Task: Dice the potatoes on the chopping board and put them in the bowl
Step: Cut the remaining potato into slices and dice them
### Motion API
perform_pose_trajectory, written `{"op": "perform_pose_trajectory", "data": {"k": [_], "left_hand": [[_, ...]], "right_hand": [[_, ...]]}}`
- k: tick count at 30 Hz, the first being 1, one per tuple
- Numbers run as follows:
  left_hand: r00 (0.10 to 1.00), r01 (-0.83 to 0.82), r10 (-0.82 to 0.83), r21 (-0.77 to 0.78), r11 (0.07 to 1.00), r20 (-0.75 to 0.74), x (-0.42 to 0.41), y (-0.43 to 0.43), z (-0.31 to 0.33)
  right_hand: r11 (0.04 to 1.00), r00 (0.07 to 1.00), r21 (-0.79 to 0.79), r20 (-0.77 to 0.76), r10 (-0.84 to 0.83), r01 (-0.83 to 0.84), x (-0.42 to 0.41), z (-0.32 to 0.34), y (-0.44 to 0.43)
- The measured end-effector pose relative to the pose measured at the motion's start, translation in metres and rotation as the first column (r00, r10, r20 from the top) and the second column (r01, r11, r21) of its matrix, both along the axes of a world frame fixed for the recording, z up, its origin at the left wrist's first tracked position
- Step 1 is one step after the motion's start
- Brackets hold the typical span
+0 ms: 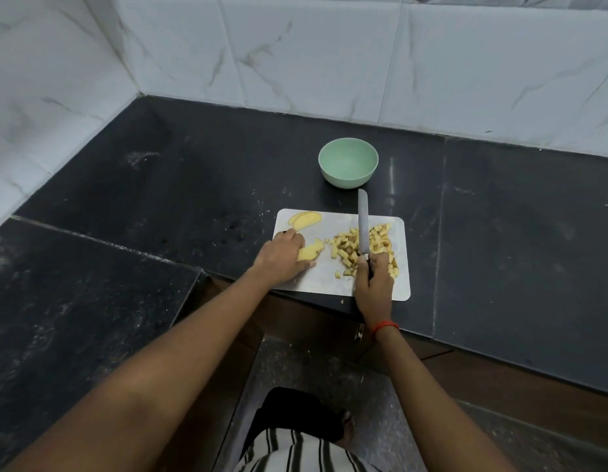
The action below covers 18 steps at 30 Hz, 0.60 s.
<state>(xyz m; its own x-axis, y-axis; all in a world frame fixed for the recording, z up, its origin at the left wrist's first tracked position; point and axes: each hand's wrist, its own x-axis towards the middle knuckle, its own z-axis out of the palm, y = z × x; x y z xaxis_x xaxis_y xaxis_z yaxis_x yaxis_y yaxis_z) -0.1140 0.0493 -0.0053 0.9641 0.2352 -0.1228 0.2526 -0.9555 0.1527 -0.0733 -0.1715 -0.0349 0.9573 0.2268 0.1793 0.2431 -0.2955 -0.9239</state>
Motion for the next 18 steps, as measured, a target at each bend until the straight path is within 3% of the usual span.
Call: {"op": "perform_pose_trajectory", "data": {"k": [4, 7, 12, 18], "left_hand": [[0.978, -0.102, 0.135, -0.195, 0.975, 0.162, -0.01, -0.011, -0.014], [0.97, -0.089, 0.164, -0.366, 0.926, 0.178, -0.01, -0.015, -0.016], [0.965, -0.1, 0.188, -0.411, 0.906, 0.18, -0.007, -0.019, -0.022], [0.919, -0.085, 0.233, -0.418, 0.905, 0.318, -0.013, -0.028, -0.033]], "right_hand": [[1.0, 1.0, -0.02, 0.021, 0.01, -0.009, -0.001, -0.002, 0.001], [0.999, 0.999, -0.033, 0.037, 0.023, -0.021, -0.002, -0.001, 0.001], [0.999, 0.998, -0.034, 0.052, 0.026, -0.024, -0.004, 0.001, 0.002], [0.998, 0.999, -0.056, 0.047, 0.025, -0.022, -0.005, 0.002, 0.002]]}}
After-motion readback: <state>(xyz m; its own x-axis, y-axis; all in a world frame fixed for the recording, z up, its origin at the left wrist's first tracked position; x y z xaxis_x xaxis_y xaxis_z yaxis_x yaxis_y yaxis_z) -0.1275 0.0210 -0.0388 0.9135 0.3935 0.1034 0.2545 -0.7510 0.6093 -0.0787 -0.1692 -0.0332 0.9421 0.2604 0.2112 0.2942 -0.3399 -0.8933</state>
